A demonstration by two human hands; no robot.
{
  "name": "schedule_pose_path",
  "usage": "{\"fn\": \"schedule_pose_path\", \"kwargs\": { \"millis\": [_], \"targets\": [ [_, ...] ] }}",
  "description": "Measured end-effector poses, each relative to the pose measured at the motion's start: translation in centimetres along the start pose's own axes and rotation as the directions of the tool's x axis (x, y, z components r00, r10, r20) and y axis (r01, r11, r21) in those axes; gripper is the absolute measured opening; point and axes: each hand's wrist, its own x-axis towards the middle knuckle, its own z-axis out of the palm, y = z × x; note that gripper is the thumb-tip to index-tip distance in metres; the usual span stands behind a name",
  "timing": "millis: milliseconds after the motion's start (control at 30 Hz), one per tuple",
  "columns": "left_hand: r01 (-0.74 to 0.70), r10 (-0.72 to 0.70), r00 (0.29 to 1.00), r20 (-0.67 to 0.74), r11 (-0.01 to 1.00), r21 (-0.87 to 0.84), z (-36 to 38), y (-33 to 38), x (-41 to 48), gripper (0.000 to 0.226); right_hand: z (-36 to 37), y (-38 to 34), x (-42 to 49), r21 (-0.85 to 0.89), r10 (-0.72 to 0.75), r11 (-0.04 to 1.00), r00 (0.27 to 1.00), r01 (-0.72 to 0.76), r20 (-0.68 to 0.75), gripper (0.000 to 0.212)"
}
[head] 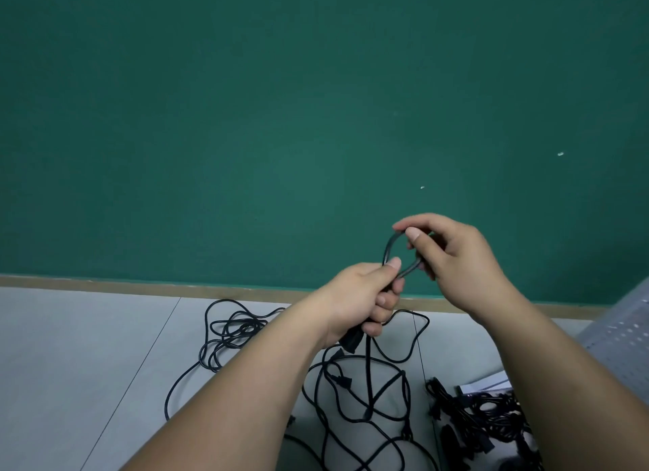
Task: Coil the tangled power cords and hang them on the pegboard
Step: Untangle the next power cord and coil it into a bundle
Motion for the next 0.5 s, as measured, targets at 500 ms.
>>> {"fn": "schedule_pose_path", "kwargs": {
  "millis": [500],
  "targets": [
    [-0.467, 0.2, 0.778, -0.596, 0.819, -0.334, -4.0, 1.6, 1.0, 0.018, 2.8, -0.7, -3.2, -0.07, 0.343, 0.922, 0.722, -0.38, 0.6, 0.053]
  ]
}}
